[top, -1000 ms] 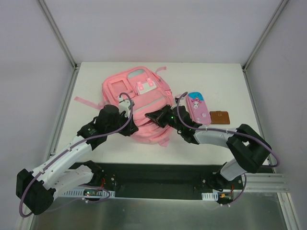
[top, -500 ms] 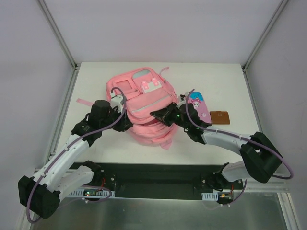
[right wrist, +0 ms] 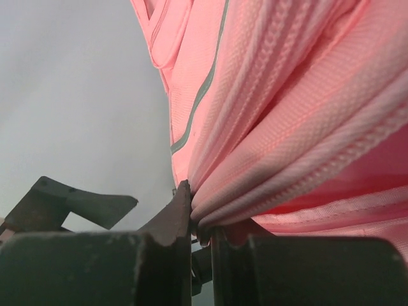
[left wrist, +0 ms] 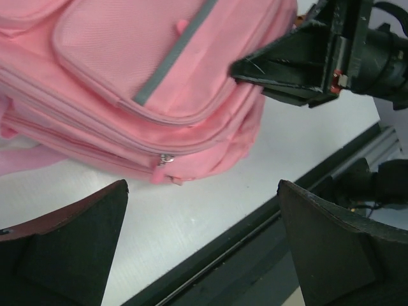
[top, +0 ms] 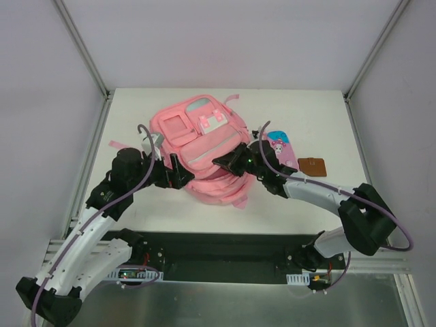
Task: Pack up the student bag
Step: Unzip the student bag at the center of the board.
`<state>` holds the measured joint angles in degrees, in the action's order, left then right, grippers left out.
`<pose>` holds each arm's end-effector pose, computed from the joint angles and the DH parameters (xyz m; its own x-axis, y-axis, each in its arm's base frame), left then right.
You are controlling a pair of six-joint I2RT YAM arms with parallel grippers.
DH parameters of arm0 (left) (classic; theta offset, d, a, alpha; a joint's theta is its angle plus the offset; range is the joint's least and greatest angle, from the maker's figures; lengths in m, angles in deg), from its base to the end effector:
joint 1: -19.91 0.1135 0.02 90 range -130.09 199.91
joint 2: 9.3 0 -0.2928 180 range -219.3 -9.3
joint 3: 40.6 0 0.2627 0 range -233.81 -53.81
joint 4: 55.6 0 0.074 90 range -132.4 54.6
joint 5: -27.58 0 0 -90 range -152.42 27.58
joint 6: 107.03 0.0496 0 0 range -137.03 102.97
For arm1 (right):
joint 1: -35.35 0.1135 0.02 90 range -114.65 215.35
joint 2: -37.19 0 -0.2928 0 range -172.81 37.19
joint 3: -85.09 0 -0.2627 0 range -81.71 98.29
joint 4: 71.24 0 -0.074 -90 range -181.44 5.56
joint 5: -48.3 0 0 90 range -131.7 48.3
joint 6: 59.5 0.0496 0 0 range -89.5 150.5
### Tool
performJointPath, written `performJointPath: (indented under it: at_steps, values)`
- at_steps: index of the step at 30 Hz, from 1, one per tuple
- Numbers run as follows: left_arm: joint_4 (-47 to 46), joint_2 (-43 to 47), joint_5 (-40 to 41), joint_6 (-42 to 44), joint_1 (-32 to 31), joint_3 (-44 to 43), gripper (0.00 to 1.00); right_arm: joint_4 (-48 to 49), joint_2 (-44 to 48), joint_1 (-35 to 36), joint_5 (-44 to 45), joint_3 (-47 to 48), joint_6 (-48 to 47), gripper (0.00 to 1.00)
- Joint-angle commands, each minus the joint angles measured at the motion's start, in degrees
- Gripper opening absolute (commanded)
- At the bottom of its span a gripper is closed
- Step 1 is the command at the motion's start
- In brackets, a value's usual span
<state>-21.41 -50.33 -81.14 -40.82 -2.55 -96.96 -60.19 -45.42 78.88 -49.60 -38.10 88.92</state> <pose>0.1482 -0.0785 0.3361 -0.5325 -0.1933 -0.8241 0.4674 0.7445 -0.4767 0.2403 0.2377 0.2582 -0.7599 0.4420 -0.4766 -0.2505 0.4775 0.8422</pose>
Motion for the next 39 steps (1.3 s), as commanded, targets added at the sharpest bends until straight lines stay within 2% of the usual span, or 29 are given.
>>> performJointPath:
  at_steps: [1, 4, 7, 14, 17, 19, 22, 31, 36, 38, 39]
  values:
    - [-2.36, -3.94, -3.25, 0.55, -5.92, 0.36, 0.99, -6.63, 2.44, 1.73, 3.06, 7.88, -8.99, 0.01]
    - [-2.54, -7.11, -0.28, 8.19, -11.53, -1.31, 0.99, -11.92, 3.77, 1.91, 4.82, 10.08, -11.38, 0.01]
    - [-2.62, -9.23, 3.84, 12.96, -13.30, -2.37, 0.99, -16.77, 4.12, 1.74, 5.00, 13.33, -14.46, 0.02]
    - [-10.25, -9.68, 18.34, 25.70, -19.37, -3.43, 0.99, -18.19, 4.82, 1.82, 3.86, 14.04, -14.47, 0.03]
    - [-17.70, -8.89, 16.37, 31.34, -19.82, -1.59, 0.99, -18.27, 5.09, 1.82, 3.33, 13.95, -13.94, 0.03]
    - [-19.23, -10.80, 13.99, 33.62, -19.99, -1.67, 0.99, -18.27, 5.35, 1.82, 3.33, 14.04, -13.85, 0.04]
    - [-19.24, -13.53, 11.43, 35.56, -21.22, -2.81, 0.99, -18.62, 5.70, 1.74, 3.51, 14.66, -13.76, 0.04]
    - [-20.90, -18.02, 12.30, 37.24, -23.77, -1.14, 0.99, -19.68, 5.53, 1.47, 3.59, 17.38, -13.76, 0.04]
    - [-25.82, -21.01, 18.36, 36.98, -23.77, 0.09, 0.99, -19.68, 6.14, 1.56, 2.89, 17.47, -13.24, 0.04]
    - [-27.32, -23.03, 21.78, 35.49, -23.77, -0.26, 0.92, -19.68, 6.67, 1.56, 3.07, 16.77, -13.15, 0.04]
    - [-27.41, -23.99, 21.62, 35.39, -23.69, -0.61, 0.85, -19.68, 7.19, 1.56, 3.24, 16.42, -12.80, 0.04]
